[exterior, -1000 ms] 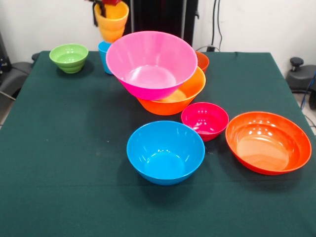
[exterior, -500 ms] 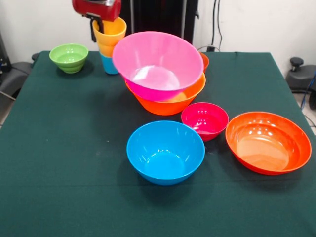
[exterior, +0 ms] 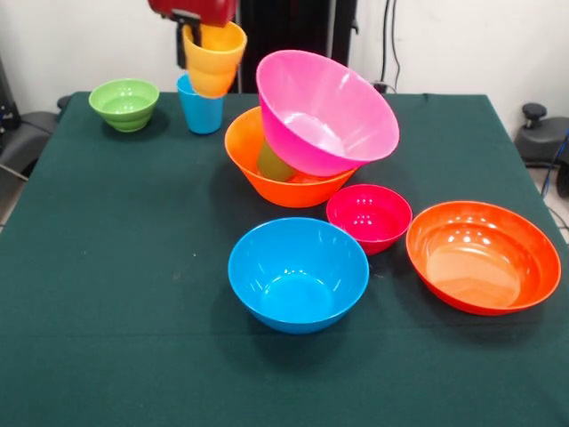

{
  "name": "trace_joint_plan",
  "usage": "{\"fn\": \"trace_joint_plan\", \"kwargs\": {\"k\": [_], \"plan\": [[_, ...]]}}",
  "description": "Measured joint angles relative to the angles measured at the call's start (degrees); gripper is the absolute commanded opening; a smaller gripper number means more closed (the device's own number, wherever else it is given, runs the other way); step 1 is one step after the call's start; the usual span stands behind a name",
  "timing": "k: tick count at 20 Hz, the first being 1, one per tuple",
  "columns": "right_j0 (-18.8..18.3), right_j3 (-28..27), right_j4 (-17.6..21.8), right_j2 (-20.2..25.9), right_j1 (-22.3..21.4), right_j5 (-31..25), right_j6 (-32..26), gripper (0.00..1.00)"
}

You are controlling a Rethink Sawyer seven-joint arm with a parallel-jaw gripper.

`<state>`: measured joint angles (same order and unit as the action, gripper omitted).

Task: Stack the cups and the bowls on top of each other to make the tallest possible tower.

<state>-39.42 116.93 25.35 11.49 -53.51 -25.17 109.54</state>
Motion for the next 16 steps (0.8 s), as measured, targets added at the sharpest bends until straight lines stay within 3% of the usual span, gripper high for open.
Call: {"fn": "trace_joint_plan", "kwargs": {"k": [16], "plan": [[-13.3, 4.81, -0.14, 2.91, -4.75, -0.5, 0.0, 0.0]]}}
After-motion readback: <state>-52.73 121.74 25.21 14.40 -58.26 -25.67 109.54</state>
